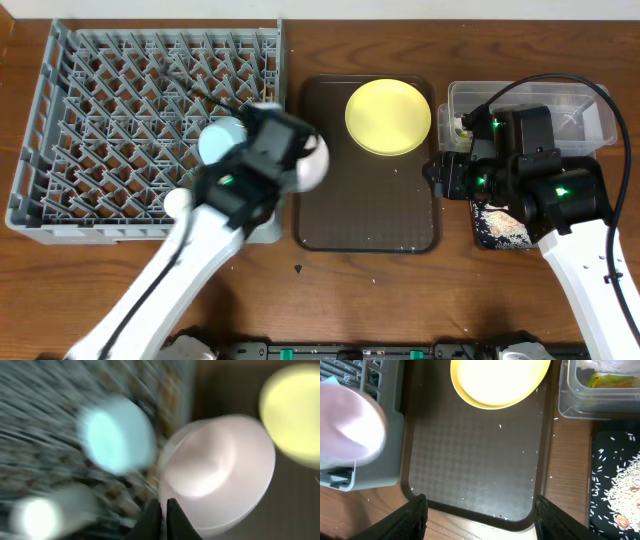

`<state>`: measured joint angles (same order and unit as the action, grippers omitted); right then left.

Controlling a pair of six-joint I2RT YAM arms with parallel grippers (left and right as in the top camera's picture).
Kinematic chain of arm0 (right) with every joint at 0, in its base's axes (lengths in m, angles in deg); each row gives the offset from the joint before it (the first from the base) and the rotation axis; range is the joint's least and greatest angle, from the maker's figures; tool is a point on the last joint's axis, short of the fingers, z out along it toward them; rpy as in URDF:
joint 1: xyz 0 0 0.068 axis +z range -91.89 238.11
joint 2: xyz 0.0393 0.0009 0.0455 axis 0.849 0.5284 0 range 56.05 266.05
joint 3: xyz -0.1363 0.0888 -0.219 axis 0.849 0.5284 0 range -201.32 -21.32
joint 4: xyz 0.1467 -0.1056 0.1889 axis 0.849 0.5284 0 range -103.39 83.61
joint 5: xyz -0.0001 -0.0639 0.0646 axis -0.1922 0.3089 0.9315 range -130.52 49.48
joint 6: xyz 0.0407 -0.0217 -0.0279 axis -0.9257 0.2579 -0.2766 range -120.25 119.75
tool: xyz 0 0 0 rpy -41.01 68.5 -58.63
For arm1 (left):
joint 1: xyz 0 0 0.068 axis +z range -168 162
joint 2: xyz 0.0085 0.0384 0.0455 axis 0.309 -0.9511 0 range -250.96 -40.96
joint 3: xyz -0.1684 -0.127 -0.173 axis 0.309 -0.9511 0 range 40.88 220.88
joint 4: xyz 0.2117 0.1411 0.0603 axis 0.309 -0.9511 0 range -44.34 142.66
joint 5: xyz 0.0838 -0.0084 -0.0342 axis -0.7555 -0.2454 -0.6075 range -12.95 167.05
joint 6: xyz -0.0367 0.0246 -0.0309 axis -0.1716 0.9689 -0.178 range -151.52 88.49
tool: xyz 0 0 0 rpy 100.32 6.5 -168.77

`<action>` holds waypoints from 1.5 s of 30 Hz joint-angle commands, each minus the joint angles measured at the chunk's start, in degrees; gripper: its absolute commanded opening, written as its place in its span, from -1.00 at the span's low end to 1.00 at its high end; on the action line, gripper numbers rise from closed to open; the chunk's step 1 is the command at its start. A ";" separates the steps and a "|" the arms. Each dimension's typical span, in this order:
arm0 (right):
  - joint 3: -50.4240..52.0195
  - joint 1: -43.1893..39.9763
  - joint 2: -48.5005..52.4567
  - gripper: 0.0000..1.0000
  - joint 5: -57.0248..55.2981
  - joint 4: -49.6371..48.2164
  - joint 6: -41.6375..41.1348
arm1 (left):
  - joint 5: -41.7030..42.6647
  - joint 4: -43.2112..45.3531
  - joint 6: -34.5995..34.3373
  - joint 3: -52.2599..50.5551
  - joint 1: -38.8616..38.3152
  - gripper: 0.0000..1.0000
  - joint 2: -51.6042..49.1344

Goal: Sort waste into correct bins and load items into the dishwasher

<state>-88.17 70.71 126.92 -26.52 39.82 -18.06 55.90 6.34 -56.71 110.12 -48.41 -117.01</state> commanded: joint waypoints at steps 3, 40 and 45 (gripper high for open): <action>-0.09 -0.52 0.28 0.31 0.46 0.20 -0.39 | -18.84 -2.60 6.95 0.09 4.55 -0.85 1.57; -0.09 -0.52 0.28 0.33 0.44 -0.07 -0.42 | 22.29 33.40 7.91 0.00 2.91 -0.43 -26.77; -0.09 -0.52 0.28 0.33 0.44 -0.04 -0.42 | 20.83 35.71 8.59 0.00 1.07 -0.43 -32.83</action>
<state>-88.17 70.71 126.92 -26.48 39.75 -18.06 79.22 42.14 -49.25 110.33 -47.17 -146.67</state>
